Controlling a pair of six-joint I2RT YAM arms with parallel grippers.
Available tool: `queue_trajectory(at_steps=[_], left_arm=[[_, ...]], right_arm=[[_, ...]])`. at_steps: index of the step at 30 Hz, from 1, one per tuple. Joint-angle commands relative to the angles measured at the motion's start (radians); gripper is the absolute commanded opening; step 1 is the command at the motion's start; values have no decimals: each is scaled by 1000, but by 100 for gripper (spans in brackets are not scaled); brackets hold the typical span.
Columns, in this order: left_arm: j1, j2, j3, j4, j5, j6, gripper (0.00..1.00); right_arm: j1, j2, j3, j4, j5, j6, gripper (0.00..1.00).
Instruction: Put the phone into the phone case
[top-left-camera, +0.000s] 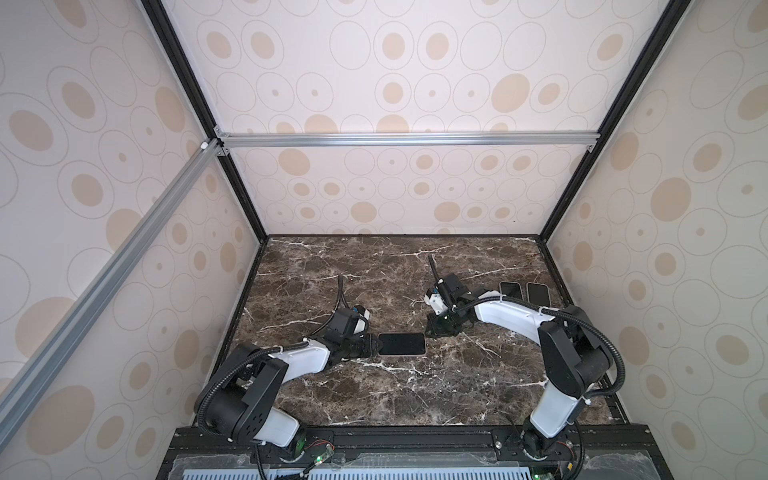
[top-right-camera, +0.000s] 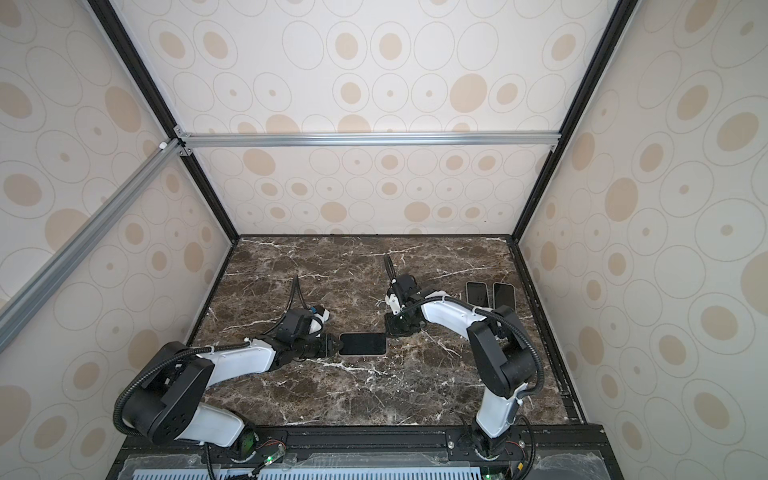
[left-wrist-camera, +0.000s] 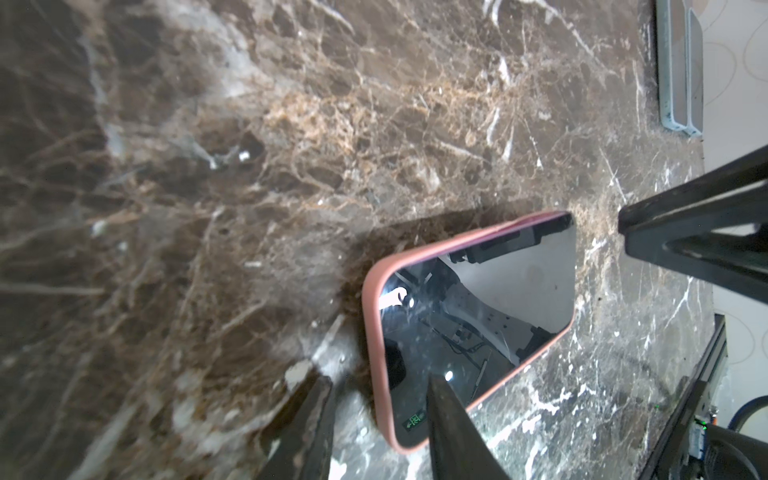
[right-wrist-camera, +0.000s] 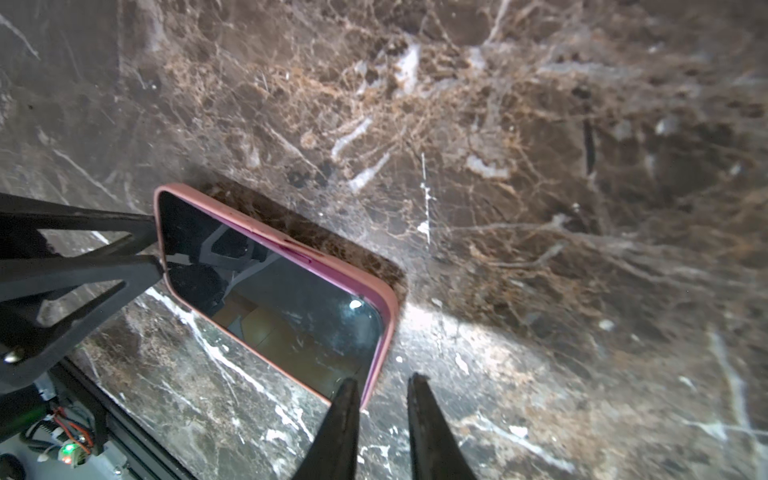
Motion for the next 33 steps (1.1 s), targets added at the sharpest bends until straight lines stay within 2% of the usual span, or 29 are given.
queue_trajectory(at_steps=[1,8,15,33], left_arm=[[10,35,37,10,10,24,32],[24,78,69,22,39,29,29],[32,99,69,25,48,33,20],[37,110,49,51,62,27,16]], right_arm=[[-1,37,13,24,-41,0,23],[-3,61,-11,53,-28,4,21],[-4,81,-20,81,-33,9,20],[7,132,-22,77,-63,16,12]])
